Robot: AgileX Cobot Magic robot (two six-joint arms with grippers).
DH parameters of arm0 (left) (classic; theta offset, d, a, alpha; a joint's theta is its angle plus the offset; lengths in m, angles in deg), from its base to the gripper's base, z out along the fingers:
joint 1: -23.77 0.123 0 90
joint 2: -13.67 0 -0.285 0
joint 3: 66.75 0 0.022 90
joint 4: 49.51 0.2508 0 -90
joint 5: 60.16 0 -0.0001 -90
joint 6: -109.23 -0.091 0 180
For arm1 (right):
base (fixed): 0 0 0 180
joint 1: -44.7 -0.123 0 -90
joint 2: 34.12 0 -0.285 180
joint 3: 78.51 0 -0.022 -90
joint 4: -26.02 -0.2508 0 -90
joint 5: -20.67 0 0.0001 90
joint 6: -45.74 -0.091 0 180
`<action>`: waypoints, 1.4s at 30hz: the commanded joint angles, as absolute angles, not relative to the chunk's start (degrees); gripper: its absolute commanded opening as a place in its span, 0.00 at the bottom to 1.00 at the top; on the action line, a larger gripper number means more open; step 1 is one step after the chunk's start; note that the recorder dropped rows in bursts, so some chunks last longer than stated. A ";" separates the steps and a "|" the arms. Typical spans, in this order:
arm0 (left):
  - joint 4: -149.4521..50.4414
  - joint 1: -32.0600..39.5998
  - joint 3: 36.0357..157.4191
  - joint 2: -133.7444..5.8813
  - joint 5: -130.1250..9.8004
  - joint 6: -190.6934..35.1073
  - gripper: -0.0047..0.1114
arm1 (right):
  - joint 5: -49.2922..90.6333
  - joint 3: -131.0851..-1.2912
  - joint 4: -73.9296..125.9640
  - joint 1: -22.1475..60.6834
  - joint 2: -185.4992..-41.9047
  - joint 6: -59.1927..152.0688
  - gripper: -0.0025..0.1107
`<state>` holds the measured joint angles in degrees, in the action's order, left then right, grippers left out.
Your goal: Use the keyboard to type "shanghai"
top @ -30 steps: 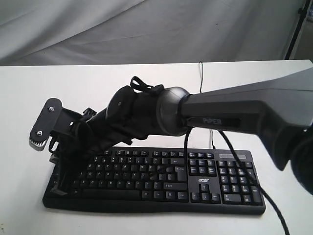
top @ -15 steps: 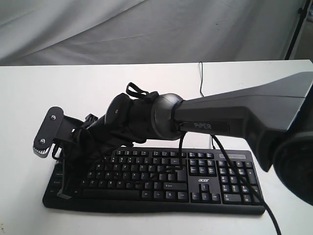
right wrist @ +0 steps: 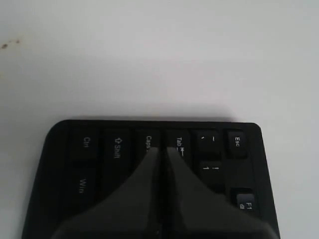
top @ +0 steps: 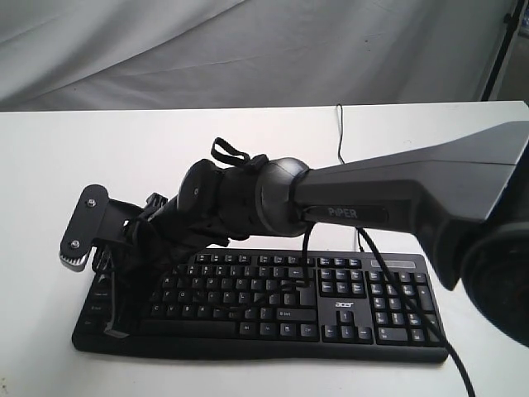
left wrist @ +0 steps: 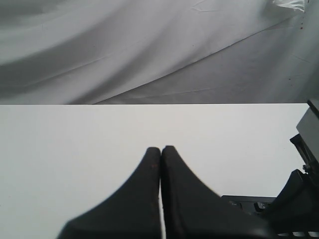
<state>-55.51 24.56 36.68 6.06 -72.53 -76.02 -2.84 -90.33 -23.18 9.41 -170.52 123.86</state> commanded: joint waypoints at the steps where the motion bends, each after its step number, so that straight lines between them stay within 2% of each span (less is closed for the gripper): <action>1: -55.74 24.33 36.65 5.88 -72.39 -75.95 0.05 | -3.54 -90.72 -22.50 9.24 -170.32 123.69 0.02; 42: -55.74 24.33 36.65 5.88 -72.39 -75.95 0.05 | -4.40 -90.72 -20.72 9.24 -171.53 123.69 0.02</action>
<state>-55.51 24.56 36.68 6.06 -72.53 -76.02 -3.81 -90.42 -21.20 9.41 -172.01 123.75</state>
